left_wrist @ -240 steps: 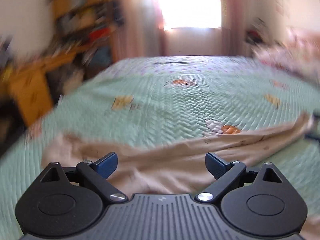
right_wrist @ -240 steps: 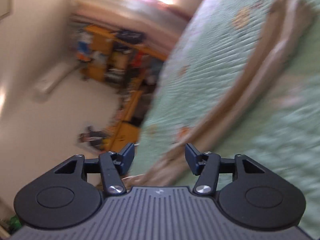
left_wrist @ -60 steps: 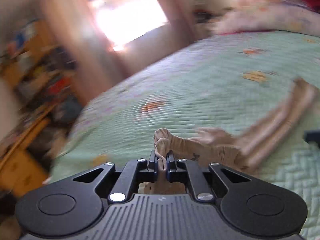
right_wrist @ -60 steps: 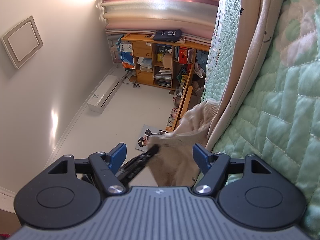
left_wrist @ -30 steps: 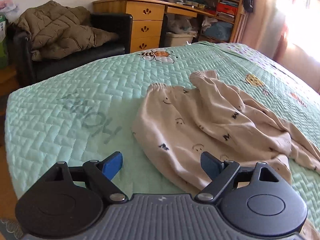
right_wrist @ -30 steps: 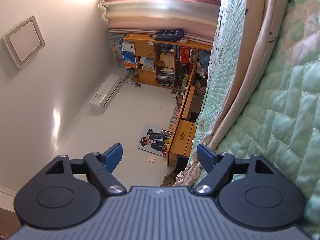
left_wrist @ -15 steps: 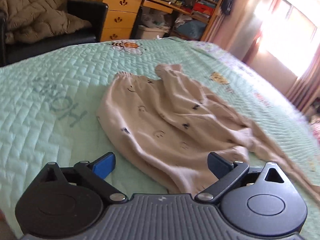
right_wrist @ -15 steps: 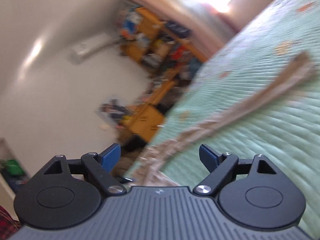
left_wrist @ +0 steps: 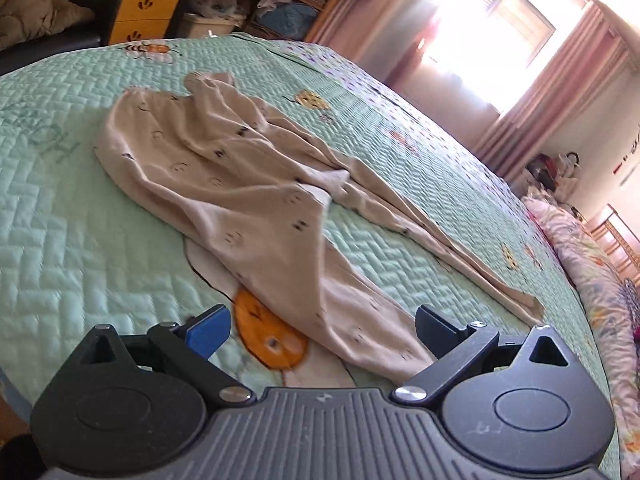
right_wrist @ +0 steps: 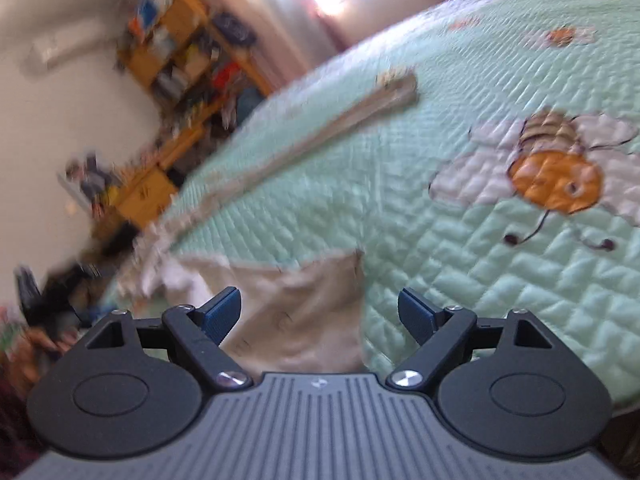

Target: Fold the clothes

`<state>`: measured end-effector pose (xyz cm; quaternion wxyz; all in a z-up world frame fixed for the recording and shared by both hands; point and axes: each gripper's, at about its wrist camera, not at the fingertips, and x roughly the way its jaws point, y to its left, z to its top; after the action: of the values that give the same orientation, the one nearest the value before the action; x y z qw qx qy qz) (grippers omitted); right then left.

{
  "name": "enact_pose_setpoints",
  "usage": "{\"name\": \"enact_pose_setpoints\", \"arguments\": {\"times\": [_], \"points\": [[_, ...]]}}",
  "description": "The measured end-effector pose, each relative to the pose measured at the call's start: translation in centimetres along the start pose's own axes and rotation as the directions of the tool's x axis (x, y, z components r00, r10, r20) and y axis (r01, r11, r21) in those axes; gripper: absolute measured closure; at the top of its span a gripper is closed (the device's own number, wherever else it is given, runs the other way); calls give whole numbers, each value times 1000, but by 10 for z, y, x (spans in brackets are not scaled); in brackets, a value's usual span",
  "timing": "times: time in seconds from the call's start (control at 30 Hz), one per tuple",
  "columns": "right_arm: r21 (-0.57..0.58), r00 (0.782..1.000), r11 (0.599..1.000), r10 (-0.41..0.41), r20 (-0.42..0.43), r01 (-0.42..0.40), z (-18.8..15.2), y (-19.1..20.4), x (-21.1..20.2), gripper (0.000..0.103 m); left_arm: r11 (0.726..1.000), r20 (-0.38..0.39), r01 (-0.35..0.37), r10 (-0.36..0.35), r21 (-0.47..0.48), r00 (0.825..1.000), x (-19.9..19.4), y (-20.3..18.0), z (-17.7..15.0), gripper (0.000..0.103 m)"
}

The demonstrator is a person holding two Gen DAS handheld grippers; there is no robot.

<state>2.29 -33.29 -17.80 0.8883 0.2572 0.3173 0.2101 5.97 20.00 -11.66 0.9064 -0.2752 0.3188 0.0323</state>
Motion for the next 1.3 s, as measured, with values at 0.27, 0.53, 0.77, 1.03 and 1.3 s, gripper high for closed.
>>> {"name": "enact_pose_setpoints", "arguments": {"times": [0.27,0.53,0.77,1.03,1.3], "points": [[54,983,982,181,-38,-179,23,-28,31,15,998,-62,14,-10,61,998,-9,-31,-18,3],[13,905,937,340,-257,-349,55,-35,55,14,994,-115,33,-21,106,993,-7,-57,-32,3],[25,888,923,377,-264,-385,46,-38,47,26,987,-155,52,-29,150,988,-4,-80,-41,3],[90,925,954,299,-234,-285,34,-41,49,90,973,-208,80,-34,217,977,-3,-97,-54,2],[146,965,963,242,-98,-226,21,-32,18,97,964,-231,97,-38,248,972,-1,-103,-61,2]]}}
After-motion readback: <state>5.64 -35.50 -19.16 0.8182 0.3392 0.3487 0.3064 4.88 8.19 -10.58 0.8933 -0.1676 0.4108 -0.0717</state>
